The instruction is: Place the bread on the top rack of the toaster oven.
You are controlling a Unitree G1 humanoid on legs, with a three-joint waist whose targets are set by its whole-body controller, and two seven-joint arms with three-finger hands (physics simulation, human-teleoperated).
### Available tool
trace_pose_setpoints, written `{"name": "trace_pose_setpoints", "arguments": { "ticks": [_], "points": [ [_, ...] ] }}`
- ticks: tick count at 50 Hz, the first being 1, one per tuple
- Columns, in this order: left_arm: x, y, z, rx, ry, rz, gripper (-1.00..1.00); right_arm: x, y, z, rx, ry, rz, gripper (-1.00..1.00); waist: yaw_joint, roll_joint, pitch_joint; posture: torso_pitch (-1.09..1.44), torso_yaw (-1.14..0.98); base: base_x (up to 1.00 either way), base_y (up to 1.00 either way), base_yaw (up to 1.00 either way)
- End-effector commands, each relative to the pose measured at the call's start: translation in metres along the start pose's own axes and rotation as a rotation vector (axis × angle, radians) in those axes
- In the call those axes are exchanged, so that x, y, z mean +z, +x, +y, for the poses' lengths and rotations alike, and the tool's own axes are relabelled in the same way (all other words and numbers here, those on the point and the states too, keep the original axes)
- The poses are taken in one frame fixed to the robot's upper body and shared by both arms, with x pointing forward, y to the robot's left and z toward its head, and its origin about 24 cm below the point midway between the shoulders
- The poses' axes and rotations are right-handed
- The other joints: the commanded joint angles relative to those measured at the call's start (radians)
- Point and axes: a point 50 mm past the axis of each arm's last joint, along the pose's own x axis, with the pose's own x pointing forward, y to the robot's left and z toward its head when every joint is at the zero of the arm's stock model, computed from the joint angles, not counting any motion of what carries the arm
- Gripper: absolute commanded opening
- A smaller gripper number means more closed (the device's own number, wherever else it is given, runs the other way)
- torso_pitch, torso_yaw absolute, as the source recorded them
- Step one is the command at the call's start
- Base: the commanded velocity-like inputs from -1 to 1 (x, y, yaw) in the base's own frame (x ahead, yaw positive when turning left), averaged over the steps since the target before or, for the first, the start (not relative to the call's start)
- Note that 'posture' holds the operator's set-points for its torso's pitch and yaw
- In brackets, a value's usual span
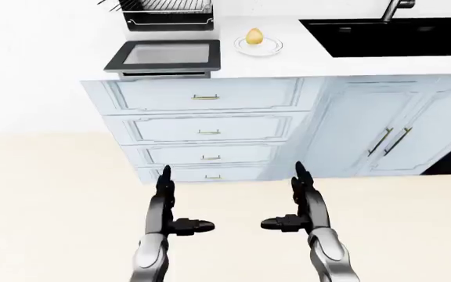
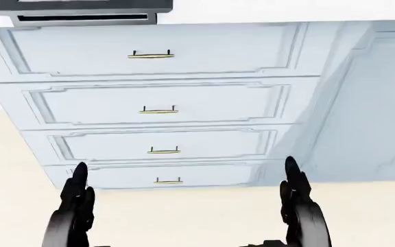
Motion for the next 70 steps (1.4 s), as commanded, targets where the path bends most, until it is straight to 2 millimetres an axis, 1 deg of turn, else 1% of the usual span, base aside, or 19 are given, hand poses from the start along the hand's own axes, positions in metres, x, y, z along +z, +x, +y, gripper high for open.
{"name": "trace_pose_setpoints", "arguments": {
  "ticks": [1, 3, 5, 8, 15, 24, 25, 28, 34, 40, 43, 45, 48, 54, 57, 59, 60, 64, 70],
  "points": [
    [0.055, 0.001, -0.004, -0.027, 0.023, -0.182, 1.00, 0.053, 0.000, -0.002, 0.021, -0.051, -0.200, 1.00, -0.002, -0.008, -0.001, 0.00, 0.00, 0.00, 0.00, 0.00],
    [0.064, 0.000, -0.003, -0.028, 0.019, -0.192, 1.00, 0.061, 0.000, 0.000, 0.043, -0.054, -0.218, 1.00, 0.006, -0.001, -0.067, 0.00, 0.00, 0.00, 0.00, 0.00],
    [0.076, -0.002, -0.003, -0.031, 0.033, -0.207, 1.00, 0.071, 0.000, 0.001, 0.050, -0.056, -0.237, 1.00, 0.006, -0.008, -0.022, 0.00, 0.00, 0.00, 0.00, 0.00],
    [0.092, -0.002, 0.000, -0.029, 0.054, -0.225, 1.00, 0.087, 0.002, 0.001, 0.063, -0.078, -0.265, 1.00, 0.006, -0.009, -0.074, 0.00, 0.00, 0.00, 0.00, 0.00],
    [0.138, -0.004, 0.005, -0.019, 0.091, -0.293, 1.00, 0.141, 0.005, 0.000, 0.076, -0.133, -0.349, 1.00, 0.008, -0.003, -0.089, 0.00, 0.00, 0.00, 0.00, 0.00],
    [0.224, -0.005, 0.016, 0.008, 0.158, -0.437, 1.00, 0.227, 0.014, 0.003, 0.105, -0.211, -0.490, 1.00, 0.006, -0.001, -0.081, 0.00, 0.00, 0.01, 0.00, 0.00],
    [0.230, -0.007, 0.018, 0.014, 0.163, -0.447, 1.00, 0.233, 0.014, 0.003, 0.102, -0.217, -0.502, 1.00, 0.006, 0.005, -0.104, 0.00, 0.00, 0.19, 0.00, 0.00],
    [0.246, -0.014, 0.023, 0.029, 0.174, -0.474, 1.00, 0.245, 0.015, 0.008, 0.122, -0.228, -0.520, 1.00, 0.004, 0.010, -0.053, 0.00, 0.00, 0.31, 0.00, 0.00],
    [0.272, -0.026, 0.027, 0.049, 0.192, -0.525, 1.00, 0.269, 0.013, 0.011, 0.131, -0.242, -0.564, 1.00, 0.005, -0.015, -0.042, 0.00, 0.00, 0.32, 0.00, 0.00],
    [0.282, -0.036, 0.030, 0.064, 0.200, -0.546, 1.00, 0.280, 0.013, 0.013, 0.136, -0.239, -0.589, 1.00, 0.003, -0.002, -0.050, 0.00, 0.00, 0.32, 0.00, 0.00],
    [0.286, -0.041, 0.032, 0.071, 0.205, -0.556, 1.00, 0.283, 0.013, 0.014, 0.139, -0.236, -0.595, 1.00, -0.006, 0.035, -0.038, 0.00, 0.00, 0.32, 0.00, 0.00],
    [0.289, -0.044, 0.034, 0.084, 0.206, -0.564, 1.00, 0.283, 0.013, 0.015, 0.143, -0.233, -0.596, 1.00, -0.011, 0.090, -0.052, 0.00, 0.00, 0.32, 0.00, 0.00],
    [0.292, -0.047, 0.035, 0.093, 0.210, -0.568, 1.00, 0.284, 0.012, 0.015, 0.146, -0.231, -0.603, 1.00, -0.003, 0.088, -0.038, 0.00, 0.00, 0.32, 0.00, 0.00],
    [0.295, -0.054, 0.037, 0.109, 0.217, -0.578, 1.00, 0.284, 0.010, 0.015, 0.142, -0.224, -0.615, 1.00, 0.011, 0.044, -0.039, 0.00, 0.00, 0.32, 0.00, 0.00],
    [0.298, -0.057, 0.037, 0.110, 0.220, -0.589, 1.00, 0.285, 0.010, 0.015, 0.144, -0.224, -0.619, 1.00, 0.020, 0.005, -0.044, 0.00, 0.00, 0.32, 0.00, 0.00],
    [0.301, -0.061, 0.037, 0.112, 0.226, -0.595, 1.00, 0.285, 0.011, 0.017, 0.146, -0.224, -0.620, 1.00, 0.024, -0.047, -0.058, 0.00, 0.00, 0.33, 0.00, 0.00],
    [0.301, -0.062, 0.037, 0.111, 0.227, -0.598, 1.00, 0.285, 0.011, 0.017, 0.147, -0.225, -0.620, 1.00, 0.017, -0.030, -0.055, 0.00, 0.00, 0.31, 0.00, 0.00],
    [0.308, -0.069, 0.039, 0.121, 0.235, -0.617, 1.00, 0.285, 0.012, 0.018, 0.150, -0.229, -0.624, 1.00, 0.004, -0.030, -0.044, 0.00, 0.00, 0.32, 0.00, 0.00],
    [0.313, -0.073, 0.037, 0.122, 0.245, -0.631, 1.00, 0.285, 0.014, 0.019, 0.148, -0.222, -0.625, 1.00, -0.007, 0.024, -0.032, 0.00, 0.00, 0.32, 0.00, 0.00]
  ]
}}
